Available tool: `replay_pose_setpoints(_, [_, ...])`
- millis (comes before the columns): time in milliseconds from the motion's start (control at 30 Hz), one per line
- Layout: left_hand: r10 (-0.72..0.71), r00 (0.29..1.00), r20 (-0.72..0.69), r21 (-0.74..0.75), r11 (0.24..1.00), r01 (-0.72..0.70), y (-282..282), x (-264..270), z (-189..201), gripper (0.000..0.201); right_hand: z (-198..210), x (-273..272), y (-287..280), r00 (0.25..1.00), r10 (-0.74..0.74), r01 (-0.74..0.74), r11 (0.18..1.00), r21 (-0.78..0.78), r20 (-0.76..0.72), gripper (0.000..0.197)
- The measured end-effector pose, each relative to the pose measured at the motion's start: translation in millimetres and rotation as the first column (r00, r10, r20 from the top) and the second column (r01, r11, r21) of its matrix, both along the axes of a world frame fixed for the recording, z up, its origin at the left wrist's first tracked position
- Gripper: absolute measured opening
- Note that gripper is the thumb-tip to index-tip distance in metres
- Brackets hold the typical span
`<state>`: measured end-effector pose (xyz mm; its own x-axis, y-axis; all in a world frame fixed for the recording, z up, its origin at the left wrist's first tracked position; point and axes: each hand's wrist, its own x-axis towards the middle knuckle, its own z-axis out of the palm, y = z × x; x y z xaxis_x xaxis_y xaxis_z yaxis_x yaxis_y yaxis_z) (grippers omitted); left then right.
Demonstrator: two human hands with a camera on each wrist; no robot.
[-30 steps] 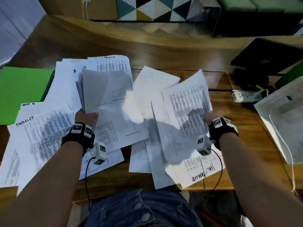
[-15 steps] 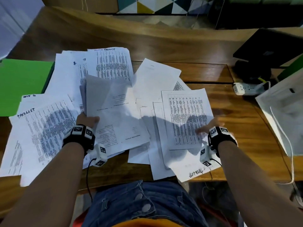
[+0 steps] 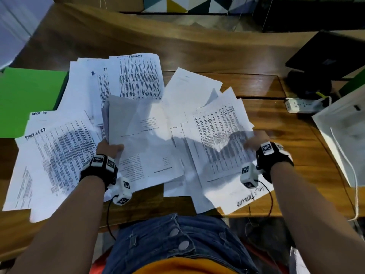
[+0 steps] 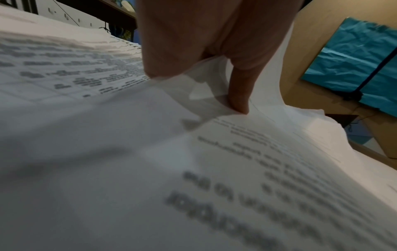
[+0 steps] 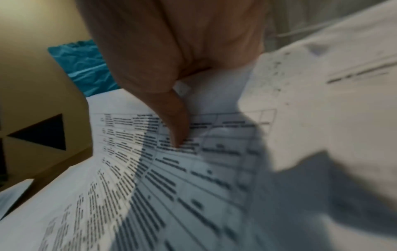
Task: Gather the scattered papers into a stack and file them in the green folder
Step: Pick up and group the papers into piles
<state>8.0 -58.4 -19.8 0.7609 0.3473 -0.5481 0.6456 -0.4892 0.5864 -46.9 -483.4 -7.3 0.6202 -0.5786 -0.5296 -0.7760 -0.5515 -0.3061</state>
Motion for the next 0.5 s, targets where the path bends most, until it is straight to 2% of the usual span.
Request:
replay_pose_setpoints(67, [-0.008, 1.000, -0.001, -0.016, 1.000, 0.008, -1.3, 0.6, -0.1, 0.048, 11.2, 12.0, -8.3, 0.996, -0.038, 0.039, 0.999, -0.021, 0.084, 0.033])
replay_pose_setpoints(233, [-0.055, 0.998, 0.001, -0.031, 0.998, 0.055, -12.2, 0.6, -1.2, 0.043, 42.2, 35.6, -23.6, 0.938, -0.131, 0.147, 0.989, -0.026, 0.322, 0.041])
replay_pose_setpoints(400, [-0.071, 0.997, -0.030, -0.021, 0.997, 0.070, -15.5, 1.5, -3.8, 0.042, 66.3, 54.3, -35.9, 0.870, -0.148, 0.178, 0.984, -0.018, 0.469, 0.031])
replay_pose_setpoints(500, [-0.066, 0.996, -0.053, -0.036, 0.997, 0.064, -13.6, 3.5, -5.5, 0.043, 76.5, 65.1, -41.4, 0.825, -0.174, 0.194, 0.981, 0.020, 0.538, 0.017])
